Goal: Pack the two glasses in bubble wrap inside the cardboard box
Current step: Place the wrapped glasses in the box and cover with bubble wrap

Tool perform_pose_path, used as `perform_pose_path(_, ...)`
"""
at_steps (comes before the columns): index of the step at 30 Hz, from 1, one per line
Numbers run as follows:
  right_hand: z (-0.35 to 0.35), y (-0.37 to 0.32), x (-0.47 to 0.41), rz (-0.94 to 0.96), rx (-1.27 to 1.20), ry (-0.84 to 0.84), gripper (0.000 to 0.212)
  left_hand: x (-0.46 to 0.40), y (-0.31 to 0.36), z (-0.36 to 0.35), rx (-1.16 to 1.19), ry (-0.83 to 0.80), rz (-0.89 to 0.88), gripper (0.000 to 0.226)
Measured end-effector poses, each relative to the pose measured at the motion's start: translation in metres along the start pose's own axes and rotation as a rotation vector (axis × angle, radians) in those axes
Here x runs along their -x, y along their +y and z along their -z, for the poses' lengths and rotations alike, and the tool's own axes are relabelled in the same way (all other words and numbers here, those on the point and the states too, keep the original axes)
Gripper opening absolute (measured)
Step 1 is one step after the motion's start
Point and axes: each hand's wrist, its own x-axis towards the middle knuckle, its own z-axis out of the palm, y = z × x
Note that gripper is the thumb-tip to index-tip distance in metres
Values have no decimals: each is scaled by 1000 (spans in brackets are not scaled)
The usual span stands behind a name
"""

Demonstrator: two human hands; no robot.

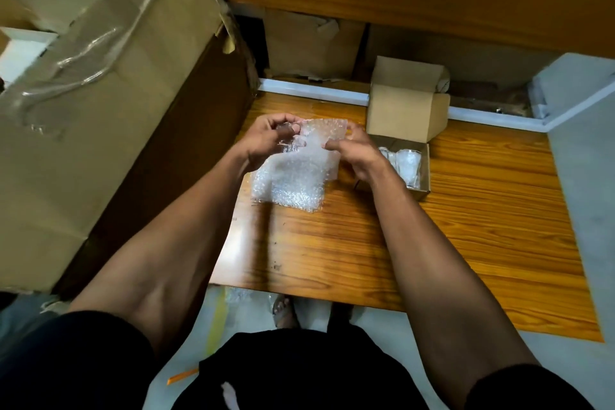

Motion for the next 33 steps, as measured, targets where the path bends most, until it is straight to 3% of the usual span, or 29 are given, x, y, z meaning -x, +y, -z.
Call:
perform_pose_path(5, 14, 13, 24, 16, -144, -24, 27, 9, 9, -14, 94, 55, -5, 46)
perform_pose_path(9, 30, 23, 43, 31, -189, 43, 17, 19, -2, -26, 95, 8, 119, 86)
perform_pose_path(11, 39, 27, 51, 28, -201, 67, 16, 22, -9, -33, 65, -17, 139, 91)
perform_pose_path(16, 55, 42, 69, 33, -108, 135, 54, 34, -12, -51, -17, -40, 92, 74)
perform_pose_path(20, 62, 50, 84, 7, -184, 106, 88, 41, -7, -63, -33, -52, 38, 101)
perform_pose_path(23, 69, 56, 88, 22, -155, 172, 67, 48, -6, -72, -37, -47, 20, 89)
perform_pose_path(24, 69, 58, 89, 34, -120, 226, 54, 50, -6, -76, -29, -43, 16, 79)
perform_pose_path(27, 68, 57, 90, 78, 66, 483, 46, 53, -3, -87, -56, -24, -58, 25)
perform_pose_path(29, 66, 51, 95, 113, 138, 664, 39, 55, 2, -98, -76, 8, -134, 11)
perform_pose_path(31, 65, 43, 98, 126, 86, 625, 34, 57, 9, -111, -100, 38, -186, 8)
perform_pose_path(33, 64, 32, 104, 124, -73, 381, 47, 56, 14, -124, -147, 27, -243, 9)
